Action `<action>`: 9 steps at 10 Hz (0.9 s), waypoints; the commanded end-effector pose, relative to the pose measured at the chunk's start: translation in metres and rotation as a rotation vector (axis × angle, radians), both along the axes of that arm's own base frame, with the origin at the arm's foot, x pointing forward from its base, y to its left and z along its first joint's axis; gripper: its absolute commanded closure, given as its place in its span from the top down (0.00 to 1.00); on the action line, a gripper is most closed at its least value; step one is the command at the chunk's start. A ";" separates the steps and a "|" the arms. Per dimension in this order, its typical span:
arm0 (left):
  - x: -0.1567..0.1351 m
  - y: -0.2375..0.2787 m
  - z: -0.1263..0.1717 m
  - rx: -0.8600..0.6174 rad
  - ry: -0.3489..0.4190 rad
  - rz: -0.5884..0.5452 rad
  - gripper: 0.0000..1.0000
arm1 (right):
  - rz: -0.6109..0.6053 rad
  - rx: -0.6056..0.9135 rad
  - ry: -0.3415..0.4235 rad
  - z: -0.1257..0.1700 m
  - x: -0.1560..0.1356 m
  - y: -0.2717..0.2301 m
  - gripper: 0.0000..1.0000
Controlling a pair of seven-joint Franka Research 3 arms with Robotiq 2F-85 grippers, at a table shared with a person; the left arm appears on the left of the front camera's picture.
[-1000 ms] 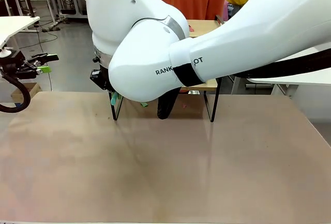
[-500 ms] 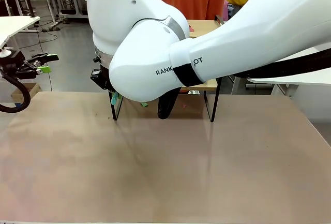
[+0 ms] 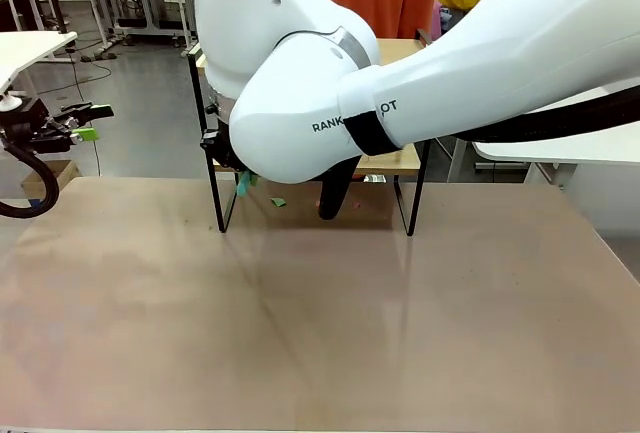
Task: Clean the shelf.
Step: Clean the specific section of the Shelf indicated by the human with the Duster.
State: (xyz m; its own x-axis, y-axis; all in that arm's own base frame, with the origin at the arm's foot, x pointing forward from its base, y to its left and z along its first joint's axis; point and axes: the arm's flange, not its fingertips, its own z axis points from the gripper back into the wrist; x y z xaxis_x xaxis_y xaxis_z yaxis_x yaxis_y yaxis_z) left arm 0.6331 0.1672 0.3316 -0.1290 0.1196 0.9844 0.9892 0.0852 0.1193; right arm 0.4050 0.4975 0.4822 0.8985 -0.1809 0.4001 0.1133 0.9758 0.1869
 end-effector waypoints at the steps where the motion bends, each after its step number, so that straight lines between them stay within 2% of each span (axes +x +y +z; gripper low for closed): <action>1: -0.001 -0.001 0.003 0.005 -0.016 0.001 1.00 | -0.007 -0.030 0.028 0.005 0.004 -0.015 0.13; 9: -0.001 -0.001 0.003 0.005 -0.016 0.001 1.00 | -0.015 -0.130 0.186 0.007 0.037 -0.103 0.13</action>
State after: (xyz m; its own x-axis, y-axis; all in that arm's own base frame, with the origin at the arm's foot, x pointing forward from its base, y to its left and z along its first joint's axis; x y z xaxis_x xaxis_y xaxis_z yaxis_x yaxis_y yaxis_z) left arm 0.6332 0.1672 0.3316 -0.1290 0.1196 0.9844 0.9892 0.0852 0.1193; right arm 0.4472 0.4140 0.4903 0.9423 -0.1713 0.2877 0.1631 0.9852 0.0522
